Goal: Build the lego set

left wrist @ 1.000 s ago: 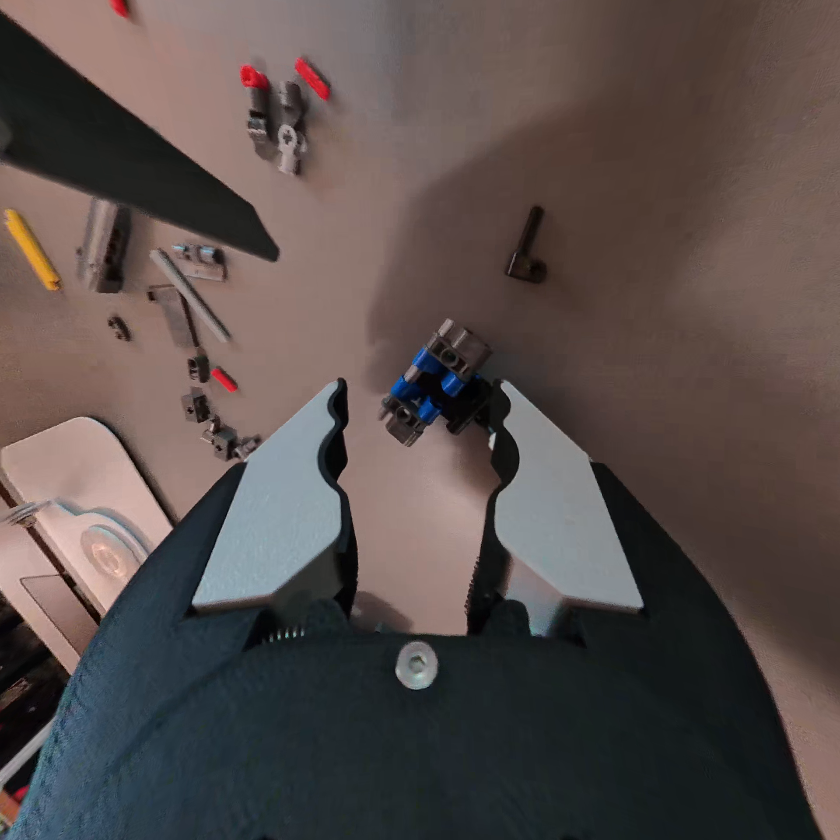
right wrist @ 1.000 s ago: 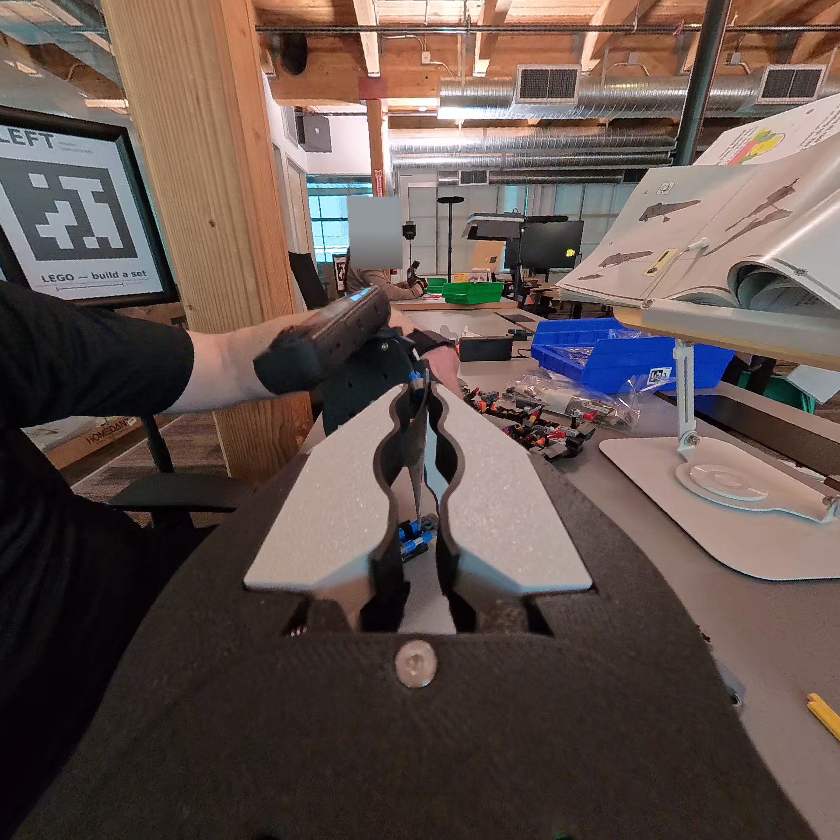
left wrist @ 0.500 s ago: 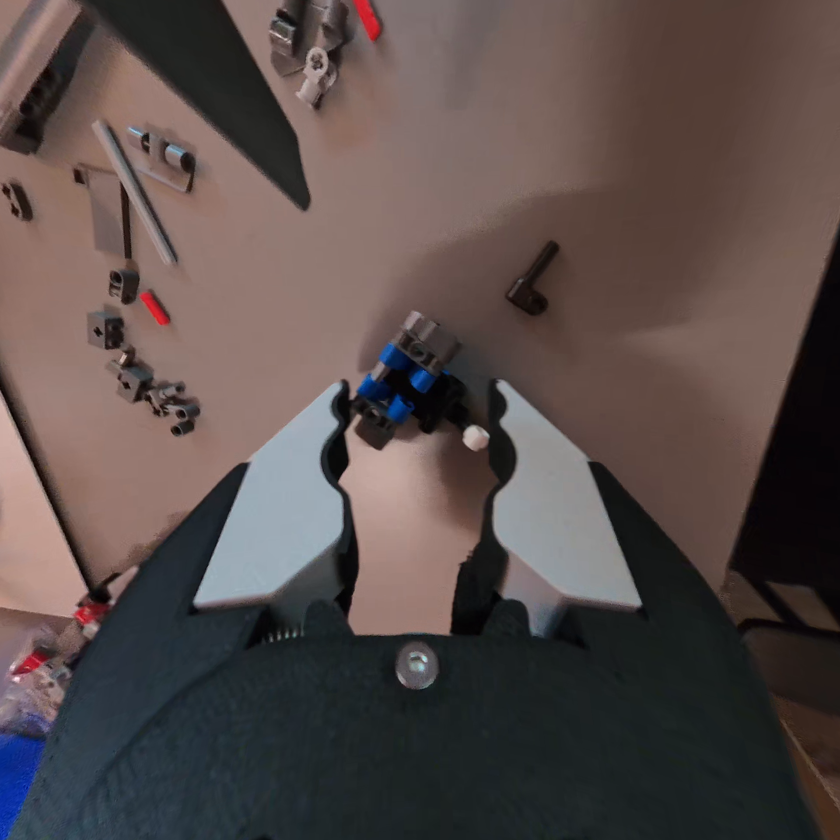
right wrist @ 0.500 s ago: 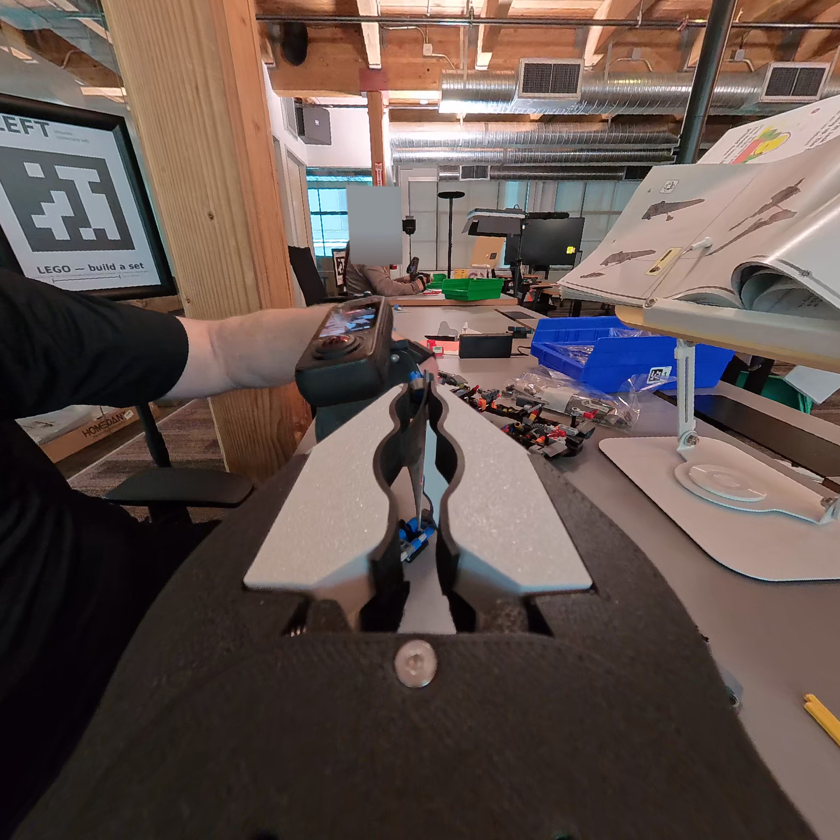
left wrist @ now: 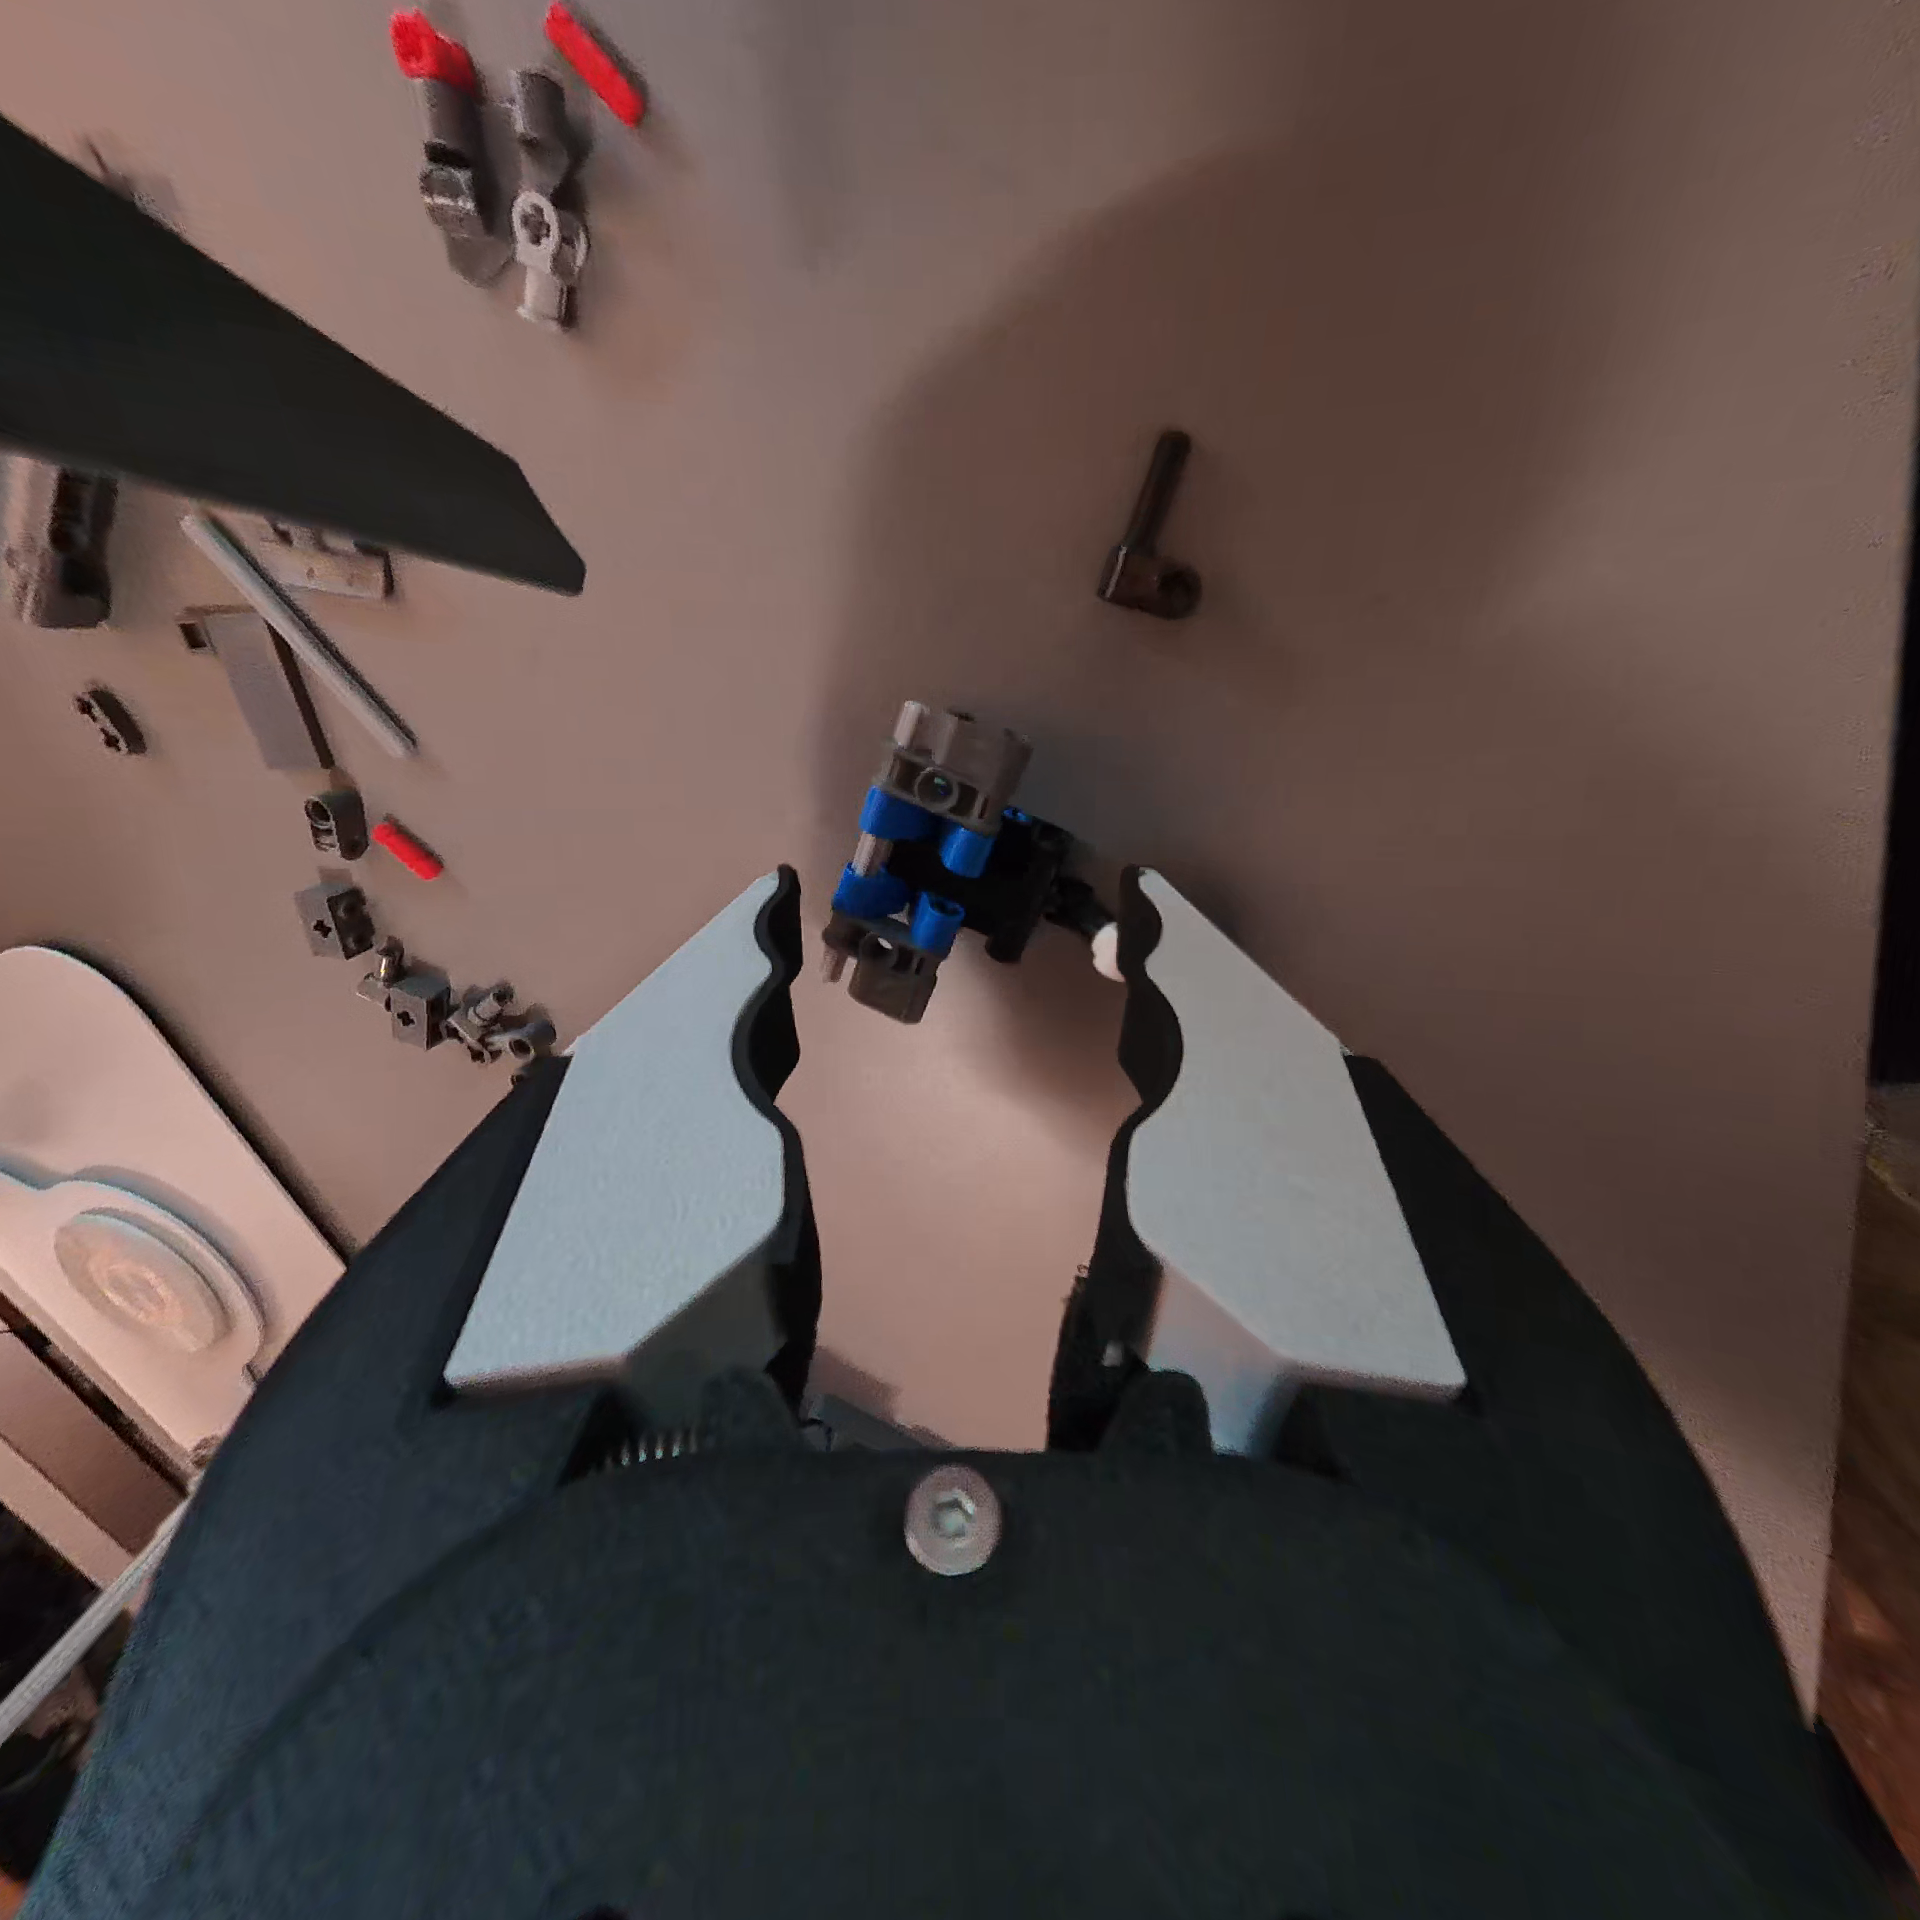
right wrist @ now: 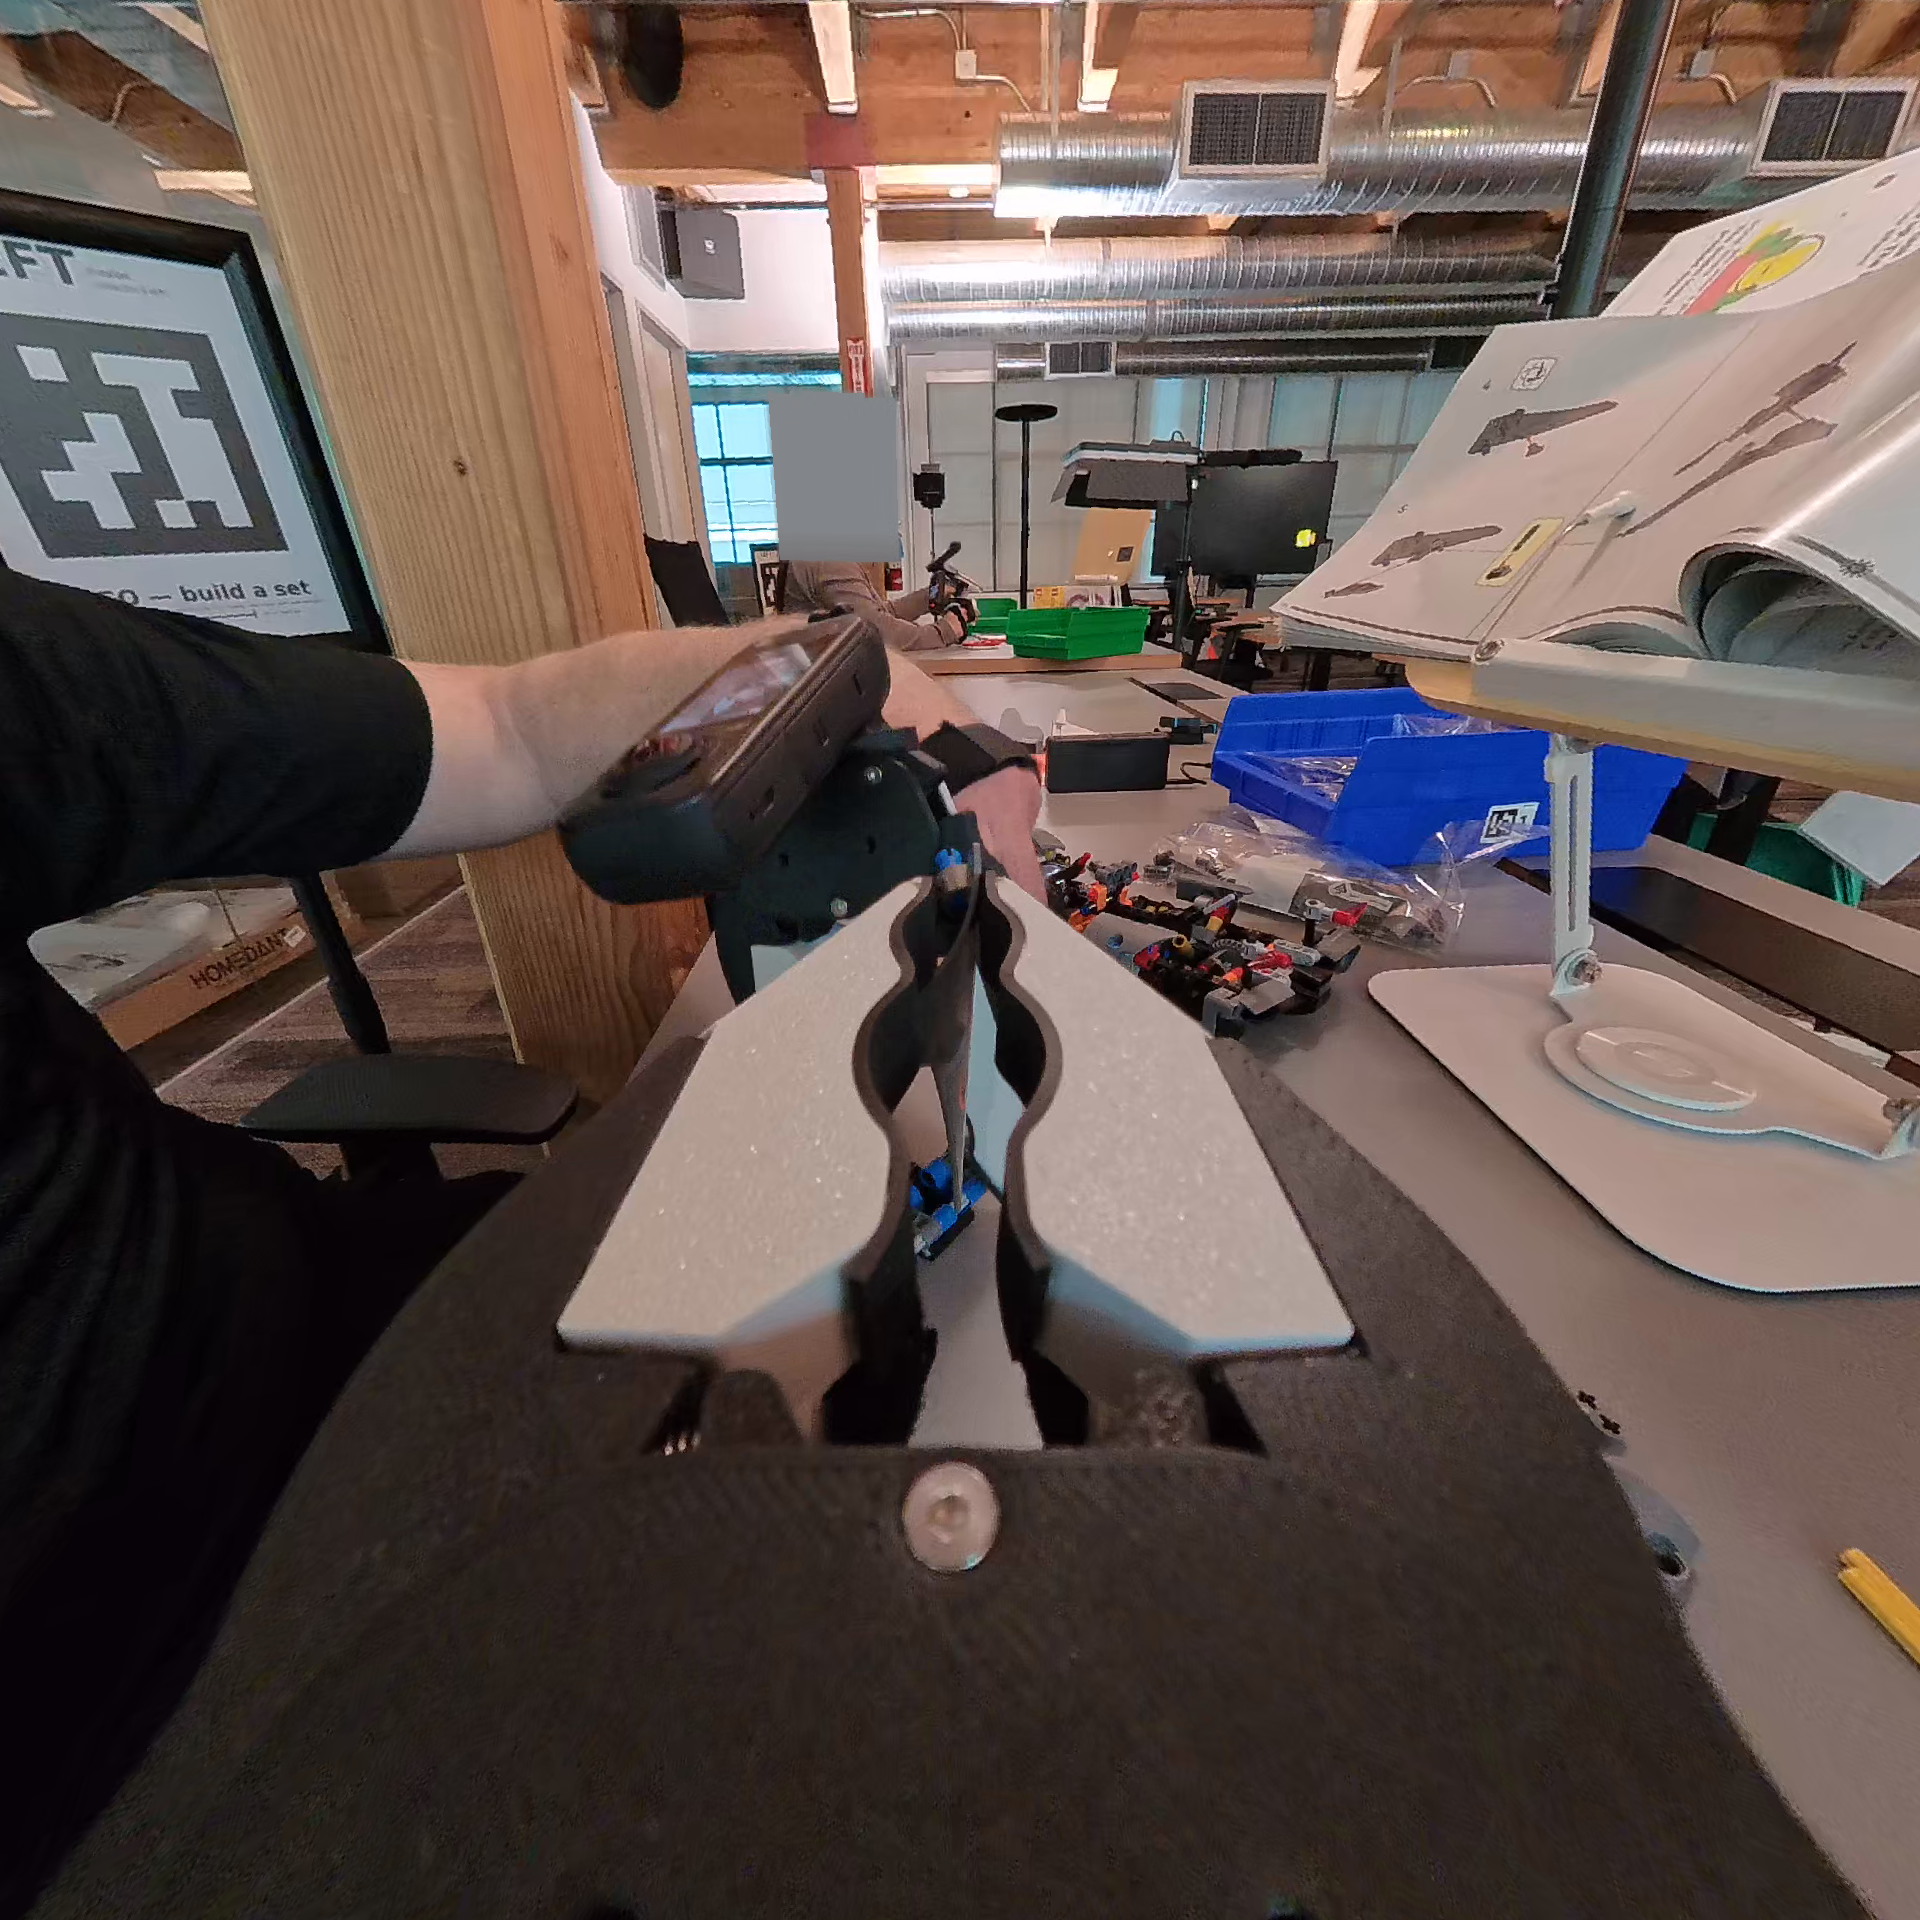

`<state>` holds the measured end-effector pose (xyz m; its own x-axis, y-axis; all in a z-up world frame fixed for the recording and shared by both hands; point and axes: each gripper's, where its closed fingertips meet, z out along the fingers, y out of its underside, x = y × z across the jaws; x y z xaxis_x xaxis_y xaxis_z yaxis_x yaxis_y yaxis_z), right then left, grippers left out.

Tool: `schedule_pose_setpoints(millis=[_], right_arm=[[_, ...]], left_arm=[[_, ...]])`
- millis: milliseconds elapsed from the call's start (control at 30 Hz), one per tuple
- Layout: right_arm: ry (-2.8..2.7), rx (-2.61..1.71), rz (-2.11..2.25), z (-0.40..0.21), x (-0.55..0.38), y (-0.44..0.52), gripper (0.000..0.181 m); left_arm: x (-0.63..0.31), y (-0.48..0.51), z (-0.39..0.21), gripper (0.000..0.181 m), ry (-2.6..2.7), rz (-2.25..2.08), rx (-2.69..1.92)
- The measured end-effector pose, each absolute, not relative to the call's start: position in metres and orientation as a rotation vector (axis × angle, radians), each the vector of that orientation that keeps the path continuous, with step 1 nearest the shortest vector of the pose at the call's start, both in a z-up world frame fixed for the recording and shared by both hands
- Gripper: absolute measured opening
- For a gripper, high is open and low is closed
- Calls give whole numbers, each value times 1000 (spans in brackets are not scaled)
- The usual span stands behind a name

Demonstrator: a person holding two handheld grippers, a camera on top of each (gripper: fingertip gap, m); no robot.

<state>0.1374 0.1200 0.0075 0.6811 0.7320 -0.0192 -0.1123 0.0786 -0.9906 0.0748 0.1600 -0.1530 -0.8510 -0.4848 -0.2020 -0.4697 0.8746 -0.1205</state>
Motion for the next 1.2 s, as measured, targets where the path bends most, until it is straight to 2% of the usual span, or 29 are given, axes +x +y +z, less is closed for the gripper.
schedule_pose_setpoints(millis=[133,367,500,733,1000,1200], right_arm=[[-578,-1360,685,6,136,120,4],[-557,-1370,655,7,140,122,4],[-492,-1435,581,1,151,133,4],[-436,-1533,426,-12,157,148,4],[-457,-1511,294,-5,151,148,4],[-436,-1500,215,0,155,148,4]], left_arm=[[76,158,-156,44,2846,-138,-787],[89,171,-150,42,2638,-172,-858],[104,179,-119,42,2332,-292,-883],[126,192,-29,41,1718,-372,-701],[139,175,2,41,1492,-238,-452],[147,164,3,41,1446,-183,-374]])
